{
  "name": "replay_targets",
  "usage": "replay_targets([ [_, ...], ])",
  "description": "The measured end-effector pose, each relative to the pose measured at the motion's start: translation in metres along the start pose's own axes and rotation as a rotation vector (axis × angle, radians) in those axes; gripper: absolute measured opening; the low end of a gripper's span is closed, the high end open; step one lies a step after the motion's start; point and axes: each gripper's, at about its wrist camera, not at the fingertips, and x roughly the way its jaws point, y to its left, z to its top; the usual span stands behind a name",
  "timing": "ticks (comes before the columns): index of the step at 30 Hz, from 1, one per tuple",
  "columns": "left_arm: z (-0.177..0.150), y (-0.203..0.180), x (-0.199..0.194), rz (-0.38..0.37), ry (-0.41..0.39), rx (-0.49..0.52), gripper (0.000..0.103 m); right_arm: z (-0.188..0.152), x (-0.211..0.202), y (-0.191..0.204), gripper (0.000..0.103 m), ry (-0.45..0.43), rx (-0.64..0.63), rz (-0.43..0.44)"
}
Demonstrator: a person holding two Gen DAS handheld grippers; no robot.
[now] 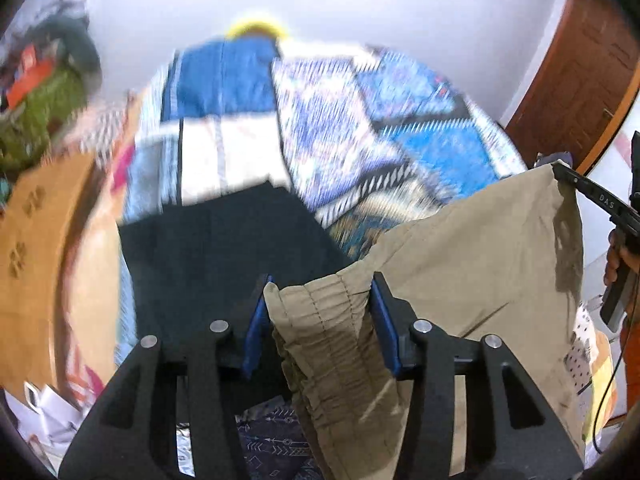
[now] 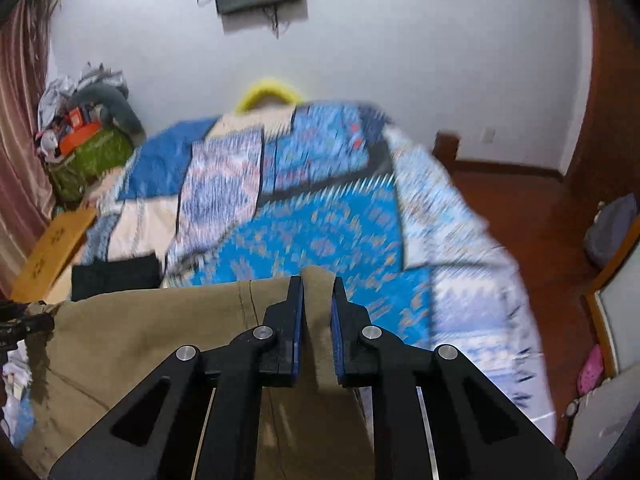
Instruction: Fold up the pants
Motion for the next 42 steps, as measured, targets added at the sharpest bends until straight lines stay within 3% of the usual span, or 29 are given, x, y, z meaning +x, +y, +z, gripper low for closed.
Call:
replay_targets([
  [4,0.018,-0.029,-0.037,0.035,-0.109,0.063,0.047,0.020,-0.047,-0.002,0.011,-0.094,0.008,-0.028],
  [8,0.015,-0.046,-0.064,0.044,-0.154,0.115,0.047,0.024,-0.094,-0.002,0.011,-0.151,0.015,-0.021],
  [20,-0.057,-0.057,-0.118,-0.021,-0.143,0.168,0.047,-0.064,-0.182,0.018,0.010,-0.182,-0.015,0.011],
  [29,-0.127,-0.071,-0.123,-0.001,-0.095,0.258,0.047,-0.142,-0.198,0.027,0.011,-0.096,0.004,0.017],
  [38,-0.172,-0.062,-0.128,-0.047,-0.054,0.229,0.048,-0.198,-0.198,0.033,0.011,-0.017,0.044,0.027],
  [42,-0.190,-0.061,-0.120,-0.026,0.000,0.227,0.047,-0.218,-0.198,0.034,0.012,0.019,0.074,0.027],
])
